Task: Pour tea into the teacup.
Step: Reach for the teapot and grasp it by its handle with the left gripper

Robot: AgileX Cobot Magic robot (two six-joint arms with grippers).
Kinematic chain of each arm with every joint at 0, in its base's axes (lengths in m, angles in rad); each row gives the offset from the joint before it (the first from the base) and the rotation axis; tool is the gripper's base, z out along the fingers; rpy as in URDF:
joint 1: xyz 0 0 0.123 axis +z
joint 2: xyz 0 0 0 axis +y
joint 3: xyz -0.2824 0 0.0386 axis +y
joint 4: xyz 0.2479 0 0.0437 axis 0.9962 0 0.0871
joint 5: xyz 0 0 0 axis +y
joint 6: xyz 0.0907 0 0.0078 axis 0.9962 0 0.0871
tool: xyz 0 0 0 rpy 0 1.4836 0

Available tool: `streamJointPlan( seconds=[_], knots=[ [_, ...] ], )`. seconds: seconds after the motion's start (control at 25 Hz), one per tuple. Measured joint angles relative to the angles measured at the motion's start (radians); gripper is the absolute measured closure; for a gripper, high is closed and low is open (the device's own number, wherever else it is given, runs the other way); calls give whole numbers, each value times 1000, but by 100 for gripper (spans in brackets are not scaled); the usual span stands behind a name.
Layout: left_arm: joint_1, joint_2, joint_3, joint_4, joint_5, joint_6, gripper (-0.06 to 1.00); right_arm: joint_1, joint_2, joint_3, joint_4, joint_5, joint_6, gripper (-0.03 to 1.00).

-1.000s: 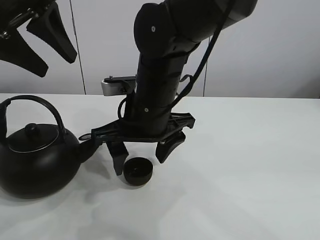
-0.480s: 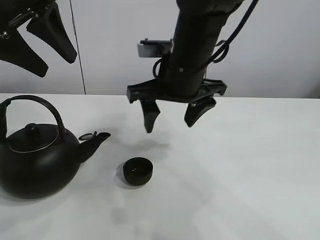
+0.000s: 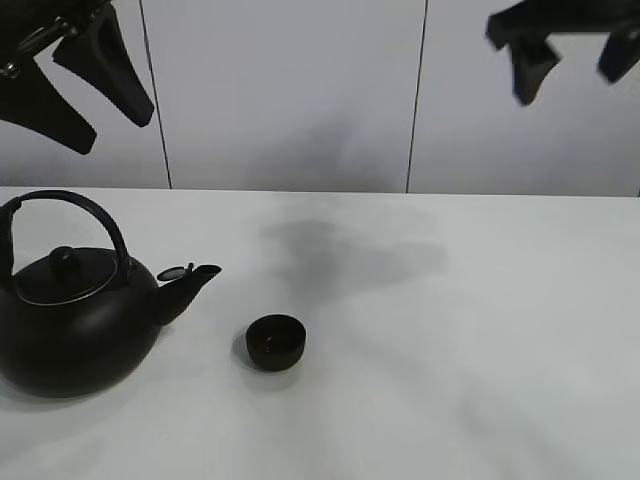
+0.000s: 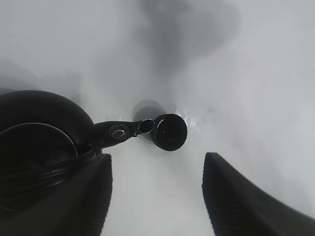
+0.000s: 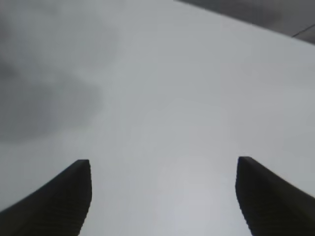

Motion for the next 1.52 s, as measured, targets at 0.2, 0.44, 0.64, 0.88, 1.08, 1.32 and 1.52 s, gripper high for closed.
streamJointPlan(
  seconds=[0.2,0.44,0.64,0.88,1.08,1.32,1.52],
  knots=[
    [0,0,0,0,0,0,54,-54,-281,0,-28,53,-3,41],
    [0,0,0,0,0,0,54,-54,-667,0,37,117,-17,41],
    [0,0,0,0,0,0,54,-54,-965,86,157,229,-92,41],
    [0,0,0,0,0,0,54,-54,-1303,355,253,282,-103,41],
    [0,0,0,0,0,0,54,-54,-1520,602,265,280,-78,41],
    [0,0,0,0,0,0,54,-54,-1639,827,266,260,-71,41],
    [0,0,0,0,0,0,54,-54,-1650,940,262,173,-36,42]
  ],
)
